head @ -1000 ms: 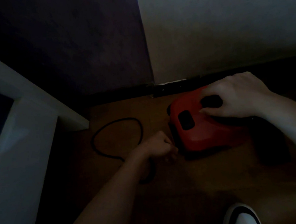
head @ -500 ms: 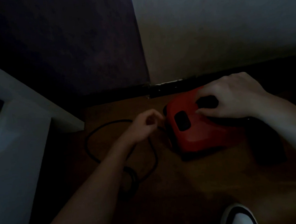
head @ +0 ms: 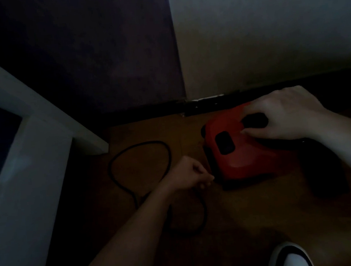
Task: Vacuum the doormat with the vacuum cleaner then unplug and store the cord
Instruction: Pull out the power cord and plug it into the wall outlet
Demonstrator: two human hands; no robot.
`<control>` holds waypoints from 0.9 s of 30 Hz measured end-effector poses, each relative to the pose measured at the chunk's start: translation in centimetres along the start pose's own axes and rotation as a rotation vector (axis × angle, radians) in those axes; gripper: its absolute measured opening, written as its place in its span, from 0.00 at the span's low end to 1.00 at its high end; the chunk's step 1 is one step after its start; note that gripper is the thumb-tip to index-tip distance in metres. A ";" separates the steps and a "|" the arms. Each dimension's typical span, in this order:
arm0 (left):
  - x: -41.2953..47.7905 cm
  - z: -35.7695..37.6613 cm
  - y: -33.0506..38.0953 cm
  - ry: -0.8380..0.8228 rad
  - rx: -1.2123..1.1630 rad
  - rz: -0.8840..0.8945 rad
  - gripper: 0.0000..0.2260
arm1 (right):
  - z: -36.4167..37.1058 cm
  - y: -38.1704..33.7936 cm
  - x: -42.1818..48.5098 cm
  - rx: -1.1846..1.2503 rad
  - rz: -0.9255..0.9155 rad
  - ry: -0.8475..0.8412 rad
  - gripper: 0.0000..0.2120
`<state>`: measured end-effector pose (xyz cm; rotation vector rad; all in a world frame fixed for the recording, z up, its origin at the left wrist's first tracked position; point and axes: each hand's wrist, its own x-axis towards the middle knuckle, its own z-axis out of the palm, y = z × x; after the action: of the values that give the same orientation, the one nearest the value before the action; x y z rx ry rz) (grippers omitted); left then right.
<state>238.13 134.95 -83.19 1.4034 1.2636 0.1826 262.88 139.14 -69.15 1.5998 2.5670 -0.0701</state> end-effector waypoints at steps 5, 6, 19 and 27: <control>1.4 1.6 -1.7 -0.123 0.072 -0.170 0.08 | -0.1 -0.1 -0.1 0.010 0.010 -0.008 0.25; 1.7 2.0 -2.0 -0.114 0.086 -0.203 0.09 | -0.1 -0.1 -0.1 0.017 0.011 -0.009 0.25; 2.1 -5.4 1.7 0.083 0.077 0.192 0.17 | 0.2 0.0 0.0 0.014 -0.016 0.016 0.23; -2.9 -0.6 0.0 0.034 -0.107 0.091 0.05 | -0.2 -0.7 0.5 -0.113 0.016 -0.061 0.21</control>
<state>236.51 133.20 -81.42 1.3712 1.2009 0.3338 262.02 139.25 -69.01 1.5529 2.4652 0.0264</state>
